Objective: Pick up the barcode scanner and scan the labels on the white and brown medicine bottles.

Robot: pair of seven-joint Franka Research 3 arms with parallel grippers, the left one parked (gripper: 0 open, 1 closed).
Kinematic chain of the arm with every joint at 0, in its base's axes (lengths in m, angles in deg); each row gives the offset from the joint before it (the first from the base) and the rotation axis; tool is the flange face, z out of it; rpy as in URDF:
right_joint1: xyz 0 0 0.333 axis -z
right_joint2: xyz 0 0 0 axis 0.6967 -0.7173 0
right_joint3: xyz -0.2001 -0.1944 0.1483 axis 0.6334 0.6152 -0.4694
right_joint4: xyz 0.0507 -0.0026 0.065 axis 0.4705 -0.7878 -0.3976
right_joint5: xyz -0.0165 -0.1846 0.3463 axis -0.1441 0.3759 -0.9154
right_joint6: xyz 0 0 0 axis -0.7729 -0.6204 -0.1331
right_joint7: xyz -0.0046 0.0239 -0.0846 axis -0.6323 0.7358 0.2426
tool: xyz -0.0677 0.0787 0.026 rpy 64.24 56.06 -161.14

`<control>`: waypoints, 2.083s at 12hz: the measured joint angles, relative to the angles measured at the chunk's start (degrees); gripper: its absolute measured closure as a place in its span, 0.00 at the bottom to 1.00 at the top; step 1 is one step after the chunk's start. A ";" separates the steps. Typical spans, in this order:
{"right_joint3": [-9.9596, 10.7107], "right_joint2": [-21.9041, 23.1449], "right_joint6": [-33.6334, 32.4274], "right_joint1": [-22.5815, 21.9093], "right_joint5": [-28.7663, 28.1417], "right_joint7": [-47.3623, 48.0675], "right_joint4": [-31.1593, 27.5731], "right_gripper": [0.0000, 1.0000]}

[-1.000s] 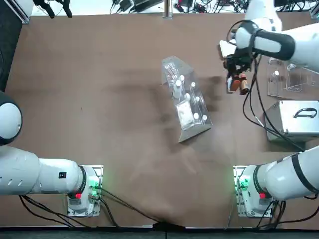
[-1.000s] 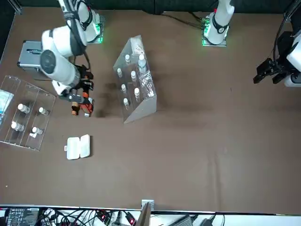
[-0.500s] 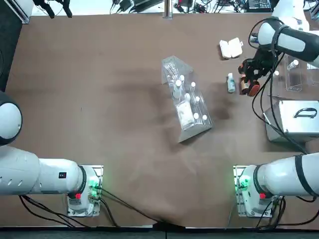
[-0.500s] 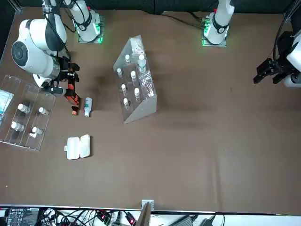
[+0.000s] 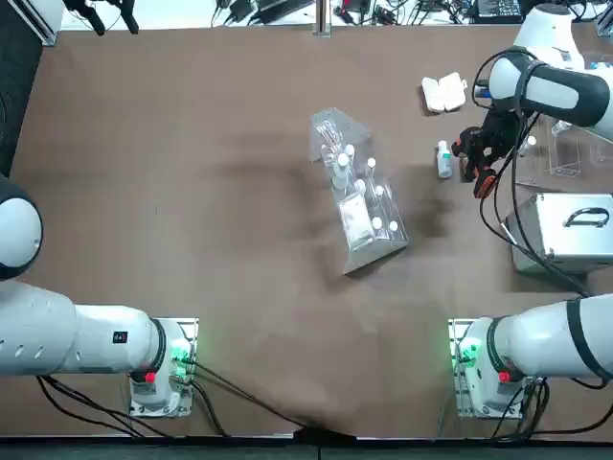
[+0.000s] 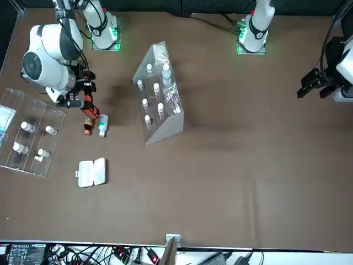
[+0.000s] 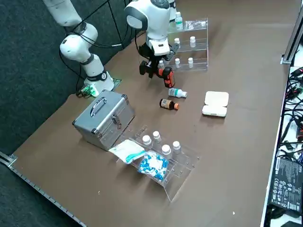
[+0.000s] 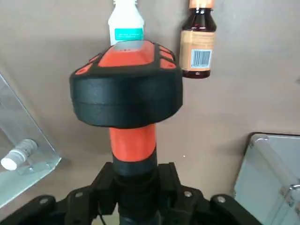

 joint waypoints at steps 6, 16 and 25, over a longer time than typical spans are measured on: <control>0.02 -0.41 1.35 0.28 -1.39 -2.46 -0.45 0.57; 0.01 -3.98 5.74 0.27 -3.85 -2.52 -0.51 0.57; 0.04 -4.09 5.43 0.35 -4.12 -2.52 -2.23 0.57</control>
